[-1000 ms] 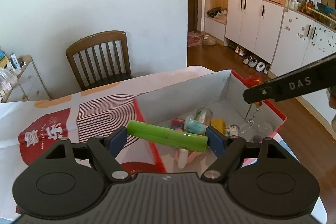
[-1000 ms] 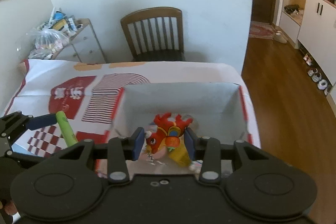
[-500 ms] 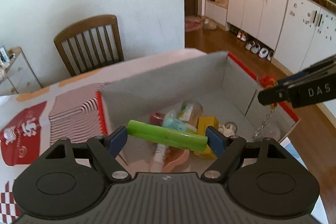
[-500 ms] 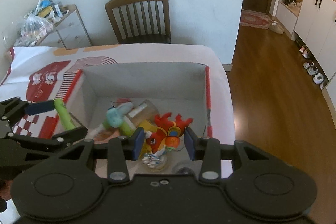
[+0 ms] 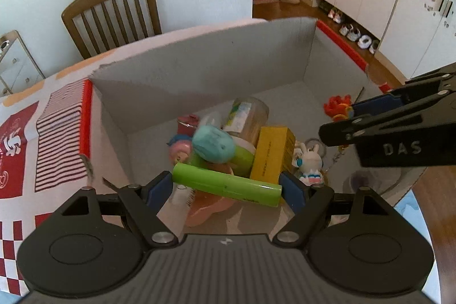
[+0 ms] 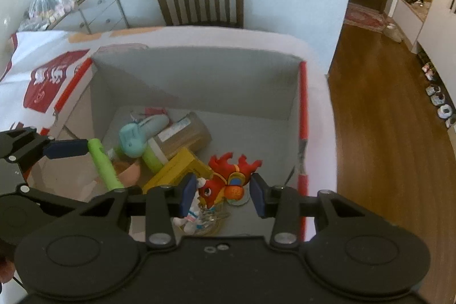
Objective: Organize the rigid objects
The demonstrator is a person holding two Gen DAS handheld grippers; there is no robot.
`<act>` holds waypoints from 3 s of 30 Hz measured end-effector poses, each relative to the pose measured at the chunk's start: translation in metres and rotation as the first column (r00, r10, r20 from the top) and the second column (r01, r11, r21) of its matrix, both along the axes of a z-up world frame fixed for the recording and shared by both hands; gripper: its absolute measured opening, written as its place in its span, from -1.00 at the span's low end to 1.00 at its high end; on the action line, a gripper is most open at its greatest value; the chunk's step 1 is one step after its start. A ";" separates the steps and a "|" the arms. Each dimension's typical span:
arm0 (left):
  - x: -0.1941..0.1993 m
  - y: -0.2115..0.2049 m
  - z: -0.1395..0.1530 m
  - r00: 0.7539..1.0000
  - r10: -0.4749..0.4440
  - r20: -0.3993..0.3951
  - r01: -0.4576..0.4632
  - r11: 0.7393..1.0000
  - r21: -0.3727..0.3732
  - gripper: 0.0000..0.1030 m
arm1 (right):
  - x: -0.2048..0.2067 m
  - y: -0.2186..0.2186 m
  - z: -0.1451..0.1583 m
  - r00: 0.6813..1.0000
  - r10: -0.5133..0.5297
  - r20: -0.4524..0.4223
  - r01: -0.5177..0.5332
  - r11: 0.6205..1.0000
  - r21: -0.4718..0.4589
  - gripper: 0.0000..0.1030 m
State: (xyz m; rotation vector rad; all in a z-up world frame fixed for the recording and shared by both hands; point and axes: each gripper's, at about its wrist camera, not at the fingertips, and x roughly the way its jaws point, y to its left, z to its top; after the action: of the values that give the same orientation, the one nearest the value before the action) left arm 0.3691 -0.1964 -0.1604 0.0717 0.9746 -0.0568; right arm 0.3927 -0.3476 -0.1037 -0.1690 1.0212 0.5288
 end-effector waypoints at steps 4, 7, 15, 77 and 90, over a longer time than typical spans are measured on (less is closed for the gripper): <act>0.004 0.000 -0.006 1.000 0.004 -0.026 -0.005 1.000 -0.020 0.59 | -0.001 0.004 -0.004 0.999 0.030 0.012 -0.029 0.999 -0.024 -0.21; 0.005 -0.003 -0.007 0.999 -0.004 -0.034 0.003 1.000 -0.020 0.59 | 0.001 0.003 -0.003 0.999 0.031 0.014 -0.030 0.999 -0.021 -0.21; 0.003 -0.003 -0.012 0.998 0.005 -0.055 -0.008 0.999 -0.038 0.59 | 0.002 0.003 -0.002 1.000 0.026 0.003 -0.026 1.000 -0.005 -0.17; -0.128 0.024 0.105 0.957 0.080 0.277 -0.031 0.984 -0.177 0.99 | -0.138 -0.046 0.090 0.922 -0.094 0.376 -0.026 0.954 0.300 0.99; -0.148 0.021 0.114 0.945 0.073 0.318 -0.020 0.986 -0.167 0.99 | -0.167 -0.050 0.091 0.912 -0.122 0.392 -0.004 0.953 0.304 1.00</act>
State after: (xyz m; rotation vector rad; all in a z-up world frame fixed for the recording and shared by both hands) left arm 0.2211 -0.1753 -0.0461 -0.0899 0.6391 -0.0781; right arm 0.2261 -0.3978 -0.0125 0.0244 0.5273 0.5578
